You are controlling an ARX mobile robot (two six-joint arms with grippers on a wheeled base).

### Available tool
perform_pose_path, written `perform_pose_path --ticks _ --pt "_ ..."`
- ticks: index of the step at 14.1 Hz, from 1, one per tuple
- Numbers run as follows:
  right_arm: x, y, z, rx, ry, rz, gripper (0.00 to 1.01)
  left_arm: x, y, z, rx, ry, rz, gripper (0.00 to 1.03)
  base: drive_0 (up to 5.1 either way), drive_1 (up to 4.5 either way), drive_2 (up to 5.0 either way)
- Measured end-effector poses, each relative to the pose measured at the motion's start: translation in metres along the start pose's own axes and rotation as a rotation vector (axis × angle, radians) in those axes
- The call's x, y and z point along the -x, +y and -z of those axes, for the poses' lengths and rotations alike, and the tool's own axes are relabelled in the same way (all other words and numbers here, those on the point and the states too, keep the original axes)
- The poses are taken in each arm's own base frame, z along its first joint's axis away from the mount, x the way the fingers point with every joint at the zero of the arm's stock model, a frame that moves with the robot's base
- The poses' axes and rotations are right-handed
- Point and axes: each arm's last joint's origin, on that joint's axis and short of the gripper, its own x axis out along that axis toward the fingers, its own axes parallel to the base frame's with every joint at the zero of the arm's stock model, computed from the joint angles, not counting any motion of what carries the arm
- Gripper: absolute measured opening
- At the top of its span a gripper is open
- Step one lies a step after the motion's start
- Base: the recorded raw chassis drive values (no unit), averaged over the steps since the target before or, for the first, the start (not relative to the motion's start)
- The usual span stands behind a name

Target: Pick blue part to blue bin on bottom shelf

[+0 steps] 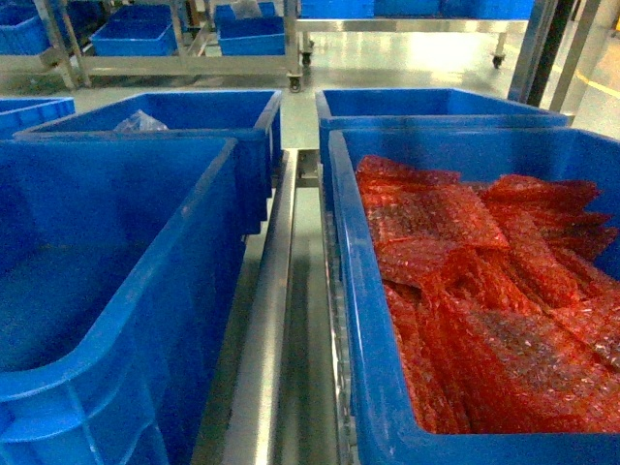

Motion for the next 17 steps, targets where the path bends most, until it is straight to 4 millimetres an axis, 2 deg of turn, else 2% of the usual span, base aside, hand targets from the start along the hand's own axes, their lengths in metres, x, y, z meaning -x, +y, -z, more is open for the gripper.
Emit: perform_pose_path --ticks 17 --pt "0.0000 0.0000 0.0000 0.000 0.000 0.000 0.98 0.0000 0.0000 0.0000 0.000 0.000 0.000 0.43 0.0 0.00 0.0"
